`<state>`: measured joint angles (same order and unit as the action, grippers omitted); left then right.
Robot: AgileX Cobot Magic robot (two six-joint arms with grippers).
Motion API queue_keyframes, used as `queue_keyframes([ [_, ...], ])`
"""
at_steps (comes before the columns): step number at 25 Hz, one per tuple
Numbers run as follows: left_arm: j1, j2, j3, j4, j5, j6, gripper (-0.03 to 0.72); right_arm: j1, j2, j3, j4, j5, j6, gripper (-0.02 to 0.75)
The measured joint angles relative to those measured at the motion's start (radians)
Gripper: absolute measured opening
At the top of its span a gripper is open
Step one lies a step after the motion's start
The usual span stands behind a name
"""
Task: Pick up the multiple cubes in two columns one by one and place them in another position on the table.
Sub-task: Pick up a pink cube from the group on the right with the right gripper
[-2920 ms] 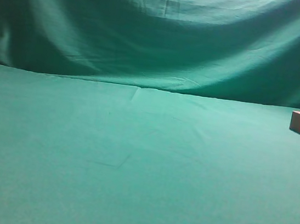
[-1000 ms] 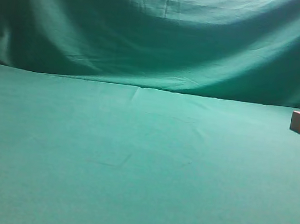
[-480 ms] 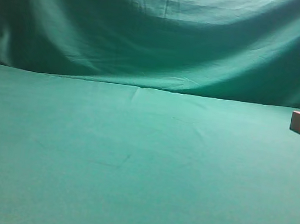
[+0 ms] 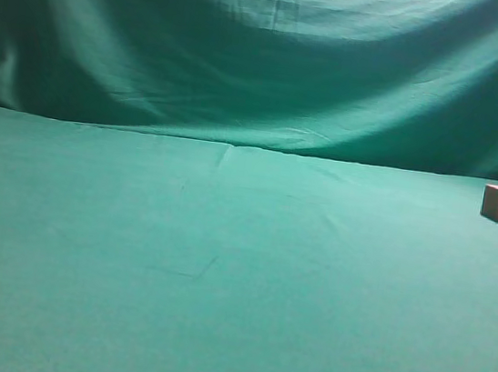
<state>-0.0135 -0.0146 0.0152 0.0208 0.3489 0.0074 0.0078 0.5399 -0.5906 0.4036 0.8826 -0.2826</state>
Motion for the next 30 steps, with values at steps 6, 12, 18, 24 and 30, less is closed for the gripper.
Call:
queue_keyframes([
  [6,0.000,0.000,0.000,0.000,0.000,0.000,0.000,-0.002,0.179,-0.083,-0.270,0.248,0.218,0.000],
  [12,0.000,0.000,0.000,0.000,0.000,0.000,0.000,0.058,0.186,-0.085,-0.277,0.279,0.293,0.000],
  [18,0.000,0.000,0.000,0.000,0.000,0.000,0.000,0.123,0.186,-0.085,-0.293,0.272,0.365,0.000],
  [24,0.000,0.000,0.000,0.000,0.000,0.000,0.000,0.150,0.198,-0.085,-0.334,0.264,0.419,0.000],
  [30,0.000,0.000,0.000,0.000,0.000,0.000,0.000,0.162,0.313,-0.022,-0.378,0.191,0.448,0.000],
])
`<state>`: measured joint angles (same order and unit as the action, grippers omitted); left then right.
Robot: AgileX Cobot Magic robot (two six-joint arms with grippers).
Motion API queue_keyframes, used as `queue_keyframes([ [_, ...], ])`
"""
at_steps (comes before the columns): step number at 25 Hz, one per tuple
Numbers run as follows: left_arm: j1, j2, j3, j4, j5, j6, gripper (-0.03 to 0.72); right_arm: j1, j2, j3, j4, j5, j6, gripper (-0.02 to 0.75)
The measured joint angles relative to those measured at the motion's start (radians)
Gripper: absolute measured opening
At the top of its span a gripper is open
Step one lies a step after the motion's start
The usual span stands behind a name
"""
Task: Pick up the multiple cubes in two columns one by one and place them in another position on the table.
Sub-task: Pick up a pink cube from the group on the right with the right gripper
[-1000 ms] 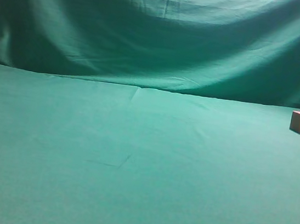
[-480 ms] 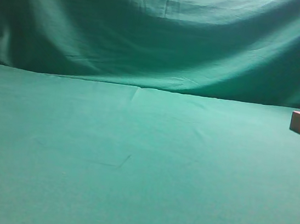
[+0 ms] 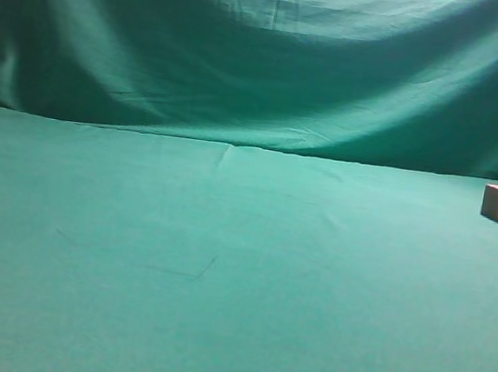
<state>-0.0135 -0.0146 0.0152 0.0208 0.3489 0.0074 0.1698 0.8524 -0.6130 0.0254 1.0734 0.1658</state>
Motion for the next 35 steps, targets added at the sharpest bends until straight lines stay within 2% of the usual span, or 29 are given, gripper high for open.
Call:
queue_keyframes([
  [9,0.000,0.000,0.000,0.000,0.000,0.000,0.000,0.089,0.222,0.005,-0.005,-0.161,0.005,0.000],
  [11,0.000,0.000,0.000,0.000,0.000,0.000,0.000,0.122,0.271,0.005,-0.040,-0.181,0.054,0.000],
  [16,0.000,0.000,0.000,0.000,0.000,0.000,0.000,0.209,0.327,0.005,-0.221,-0.203,0.222,0.000],
  [19,0.000,0.000,0.000,0.000,0.000,0.000,0.000,0.217,0.328,0.005,-0.244,-0.203,0.251,0.000],
  [23,0.000,0.000,0.000,0.000,0.000,0.000,0.000,0.217,0.329,0.005,-0.246,-0.208,0.259,0.226],
  [26,0.000,0.000,0.000,0.000,0.000,0.000,0.000,0.217,0.330,0.005,-0.243,-0.219,0.261,0.429],
  [27,0.000,0.000,0.000,0.000,0.000,0.000,0.000,0.217,0.330,0.005,-0.238,-0.230,0.262,0.472],
  [28,0.000,0.000,0.000,0.000,0.000,0.000,0.000,0.217,0.330,0.005,-0.226,-0.238,0.262,0.505],
  [31,0.000,0.000,0.000,0.000,0.000,0.000,0.000,0.217,0.333,0.005,-0.186,-0.260,0.262,0.501],
  [32,0.000,0.000,0.000,0.000,0.000,0.000,0.000,0.217,0.341,0.005,-0.178,-0.267,0.262,0.543],
  [35,0.000,0.000,0.000,0.000,0.000,0.000,0.000,0.217,0.382,0.005,-0.169,-0.280,0.262,0.527],
])
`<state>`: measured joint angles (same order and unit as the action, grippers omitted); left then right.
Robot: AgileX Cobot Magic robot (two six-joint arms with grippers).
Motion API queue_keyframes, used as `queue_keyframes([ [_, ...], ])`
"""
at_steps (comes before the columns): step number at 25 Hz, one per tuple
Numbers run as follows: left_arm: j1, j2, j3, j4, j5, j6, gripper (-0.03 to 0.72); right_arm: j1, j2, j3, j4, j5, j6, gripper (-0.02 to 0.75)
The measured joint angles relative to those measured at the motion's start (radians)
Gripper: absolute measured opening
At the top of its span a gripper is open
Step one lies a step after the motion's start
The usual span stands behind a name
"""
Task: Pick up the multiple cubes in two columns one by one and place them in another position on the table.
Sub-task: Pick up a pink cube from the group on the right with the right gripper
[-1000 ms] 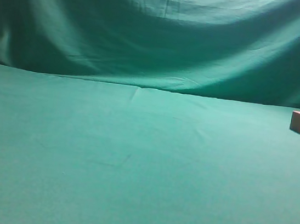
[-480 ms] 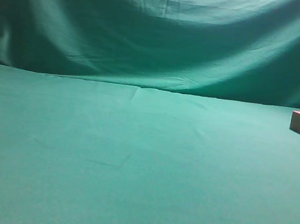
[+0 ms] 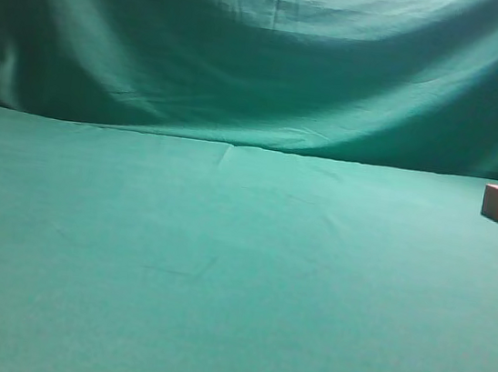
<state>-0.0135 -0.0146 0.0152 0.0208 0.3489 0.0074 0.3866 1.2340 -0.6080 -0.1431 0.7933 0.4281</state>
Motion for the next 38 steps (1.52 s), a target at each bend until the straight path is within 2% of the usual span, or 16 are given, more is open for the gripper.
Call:
queue_keyframes([
  [10,0.000,0.000,0.000,0.000,0.000,0.000,0.000,0.000,0.149,0.000,-0.073,-0.020,0.020,0.527],
  [23,0.000,0.000,0.000,0.000,0.000,0.000,0.000,0.000,0.241,0.000,-0.098,-0.102,0.030,0.527],
  [30,0.000,0.000,0.000,0.000,0.000,0.000,0.000,0.000,0.267,-0.006,-0.104,-0.097,0.030,0.278],
  [34,0.000,0.000,0.000,0.000,0.000,0.000,0.000,0.000,0.267,-0.012,-0.104,-0.084,0.030,0.283],
  [38,0.000,0.000,0.000,0.000,0.000,0.000,0.000,0.000,0.261,-0.055,-0.106,0.022,0.015,0.283],
])
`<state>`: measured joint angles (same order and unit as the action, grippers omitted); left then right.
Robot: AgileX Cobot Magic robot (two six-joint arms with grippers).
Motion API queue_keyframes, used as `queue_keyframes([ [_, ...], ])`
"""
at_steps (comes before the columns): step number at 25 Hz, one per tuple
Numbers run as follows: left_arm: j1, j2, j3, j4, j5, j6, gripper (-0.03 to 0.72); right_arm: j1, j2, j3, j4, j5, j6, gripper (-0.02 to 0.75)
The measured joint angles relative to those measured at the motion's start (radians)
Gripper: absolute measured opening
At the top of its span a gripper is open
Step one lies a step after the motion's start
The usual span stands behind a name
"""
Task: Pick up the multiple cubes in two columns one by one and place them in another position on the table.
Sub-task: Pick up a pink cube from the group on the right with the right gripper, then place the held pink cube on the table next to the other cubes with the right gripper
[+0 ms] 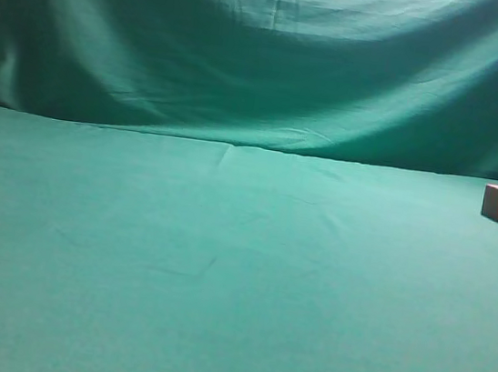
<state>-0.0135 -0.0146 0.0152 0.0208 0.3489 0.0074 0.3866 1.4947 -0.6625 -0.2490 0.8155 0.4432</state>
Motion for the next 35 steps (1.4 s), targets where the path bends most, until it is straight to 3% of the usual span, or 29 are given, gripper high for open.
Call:
queue_keyframes([
  [7,0.000,0.000,0.000,0.000,0.000,0.000,0.000,0.000,-0.089,-0.168,0.111,0.141,-0.157,0.283],
  [16,0.000,0.000,0.000,0.000,0.000,0.000,0.000,0.000,-0.113,-0.383,0.317,0.171,-0.438,0.283],
  [21,0.000,0.000,0.000,0.000,0.000,0.000,0.000,0.012,-0.054,-0.532,0.328,0.215,-0.526,0.283],
  [25,0.000,0.000,0.000,0.000,0.000,0.000,0.000,0.072,0.022,-0.633,0.328,0.242,-0.630,0.283],
  [30,0.000,0.000,0.000,0.000,0.000,0.000,0.000,0.152,0.124,-0.673,0.292,0.228,-0.706,0.283],
  [35,0.000,0.000,0.000,0.000,0.000,0.000,0.000,0.170,0.232,-0.678,0.266,0.149,-0.718,0.283],
])
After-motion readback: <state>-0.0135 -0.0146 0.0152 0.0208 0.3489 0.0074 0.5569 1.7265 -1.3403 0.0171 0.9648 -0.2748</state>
